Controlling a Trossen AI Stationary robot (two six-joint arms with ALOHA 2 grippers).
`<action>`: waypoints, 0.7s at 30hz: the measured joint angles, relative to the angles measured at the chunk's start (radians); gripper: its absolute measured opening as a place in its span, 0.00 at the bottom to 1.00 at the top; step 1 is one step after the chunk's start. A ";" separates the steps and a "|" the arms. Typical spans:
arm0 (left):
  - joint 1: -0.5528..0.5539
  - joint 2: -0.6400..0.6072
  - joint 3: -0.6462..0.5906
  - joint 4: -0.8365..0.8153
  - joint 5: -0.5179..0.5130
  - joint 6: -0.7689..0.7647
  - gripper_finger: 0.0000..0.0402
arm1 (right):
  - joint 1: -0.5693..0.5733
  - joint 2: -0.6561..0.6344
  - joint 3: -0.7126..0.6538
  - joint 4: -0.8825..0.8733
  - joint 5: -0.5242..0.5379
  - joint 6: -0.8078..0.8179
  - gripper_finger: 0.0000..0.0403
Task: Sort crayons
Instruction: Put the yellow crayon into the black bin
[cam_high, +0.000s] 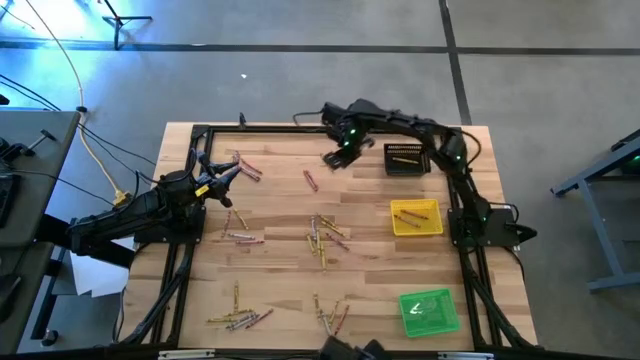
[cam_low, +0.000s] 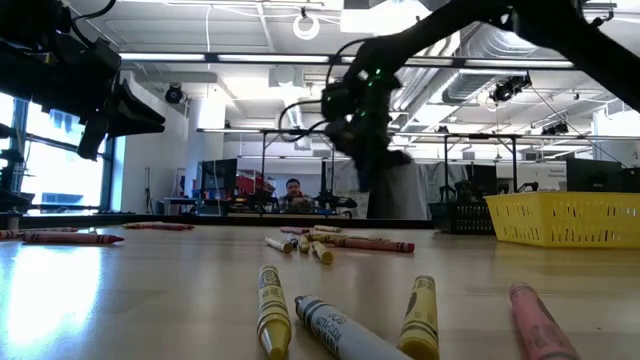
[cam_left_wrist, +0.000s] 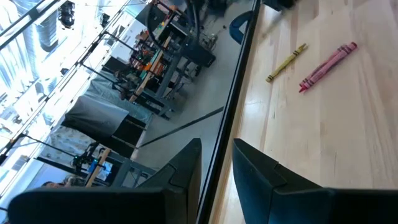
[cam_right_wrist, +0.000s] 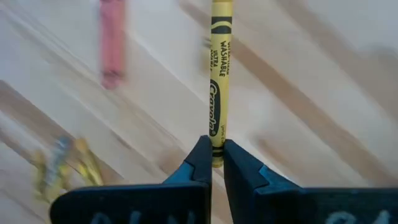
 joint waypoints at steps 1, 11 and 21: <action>0.000 0.000 0.000 0.000 0.000 0.000 0.19 | -0.009 -0.018 0.000 -0.034 0.027 -0.023 0.02; 0.000 0.000 0.000 0.000 0.000 0.000 0.19 | -0.174 -0.212 -0.103 -0.177 0.155 -0.085 0.02; 0.000 0.000 0.000 0.000 0.000 0.000 0.19 | -0.301 -0.449 -0.586 0.091 0.152 0.032 0.02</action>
